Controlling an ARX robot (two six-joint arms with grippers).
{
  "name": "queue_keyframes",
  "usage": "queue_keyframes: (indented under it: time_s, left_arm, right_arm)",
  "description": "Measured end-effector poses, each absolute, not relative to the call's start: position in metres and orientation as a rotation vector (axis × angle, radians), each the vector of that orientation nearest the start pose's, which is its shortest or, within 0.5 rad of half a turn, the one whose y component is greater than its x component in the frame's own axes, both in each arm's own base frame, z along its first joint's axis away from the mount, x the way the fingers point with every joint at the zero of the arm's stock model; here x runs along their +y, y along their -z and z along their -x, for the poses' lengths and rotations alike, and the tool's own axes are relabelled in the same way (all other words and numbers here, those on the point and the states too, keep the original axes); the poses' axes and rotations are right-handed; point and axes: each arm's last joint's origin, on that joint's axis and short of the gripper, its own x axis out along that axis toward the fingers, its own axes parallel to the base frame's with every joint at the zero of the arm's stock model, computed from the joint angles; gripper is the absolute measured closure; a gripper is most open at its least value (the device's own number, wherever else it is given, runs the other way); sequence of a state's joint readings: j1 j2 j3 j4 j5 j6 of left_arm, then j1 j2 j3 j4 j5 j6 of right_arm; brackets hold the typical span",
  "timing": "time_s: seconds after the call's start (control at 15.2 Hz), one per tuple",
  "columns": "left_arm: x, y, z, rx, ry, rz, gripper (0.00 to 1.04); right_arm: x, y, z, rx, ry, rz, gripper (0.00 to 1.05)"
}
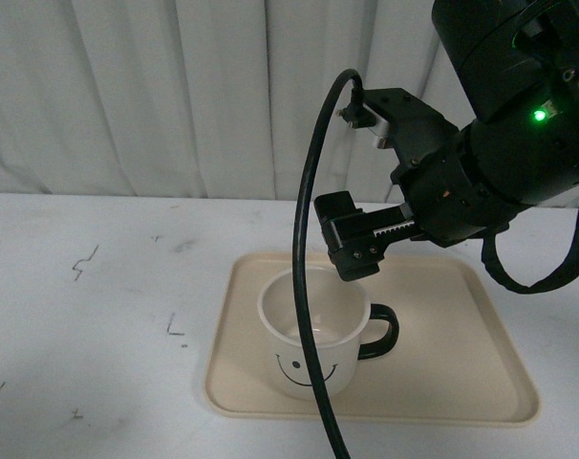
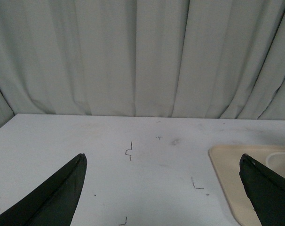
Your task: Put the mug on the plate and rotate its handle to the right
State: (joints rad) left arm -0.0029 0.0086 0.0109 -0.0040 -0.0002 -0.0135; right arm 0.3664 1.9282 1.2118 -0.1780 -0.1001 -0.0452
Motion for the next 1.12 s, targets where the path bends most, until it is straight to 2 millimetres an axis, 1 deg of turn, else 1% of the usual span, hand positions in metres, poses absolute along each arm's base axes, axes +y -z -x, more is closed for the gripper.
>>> queue_keyframes:
  time_s: [0.2, 0.46, 0.59, 0.66, 0.72, 0.86, 0.99, 1.12]
  left_arm:
    - [0.0, -0.166, -0.098, 0.002, 0.003, 0.013, 0.07]
    - [0.0, -0.166, -0.098, 0.002, 0.003, 0.014, 0.07]
    - [0.0, -0.166, -0.098, 0.001, 0.003, 0.014, 0.07]
    - [0.0, -0.166, -0.098, 0.002, 0.003, 0.014, 0.07]
    - [0.0, -0.166, -0.098, 0.002, 0.003, 0.014, 0.07]
    - [0.0, -0.166, -0.098, 0.002, 0.003, 0.014, 0.07]
    - [0.0, -0.166, -0.098, 0.002, 0.003, 0.014, 0.07]
    - [0.0, -0.166, -0.098, 0.002, 0.003, 0.014, 0.07]
  right_arm:
    - [0.154, -0.147, -0.379, 0.906, -0.462, 0.175, 0.06]
    - [0.156, -0.131, -0.385, 0.943, -0.46, 0.18, 0.07]
    - [0.157, -0.126, -0.39, 0.952, -0.465, 0.176, 0.21]
    - [0.157, -0.122, -0.393, 0.956, -0.464, 0.174, 0.33]
    - [0.157, -0.12, -0.394, 0.963, -0.474, 0.169, 0.42]
    - [0.159, -0.117, -0.397, 0.971, -0.49, 0.16, 0.66]
    - [0.157, -0.115, -0.397, 0.98, -0.497, 0.153, 0.8]
    - [0.153, -0.117, -0.396, 0.976, -0.53, 0.148, 1.01]
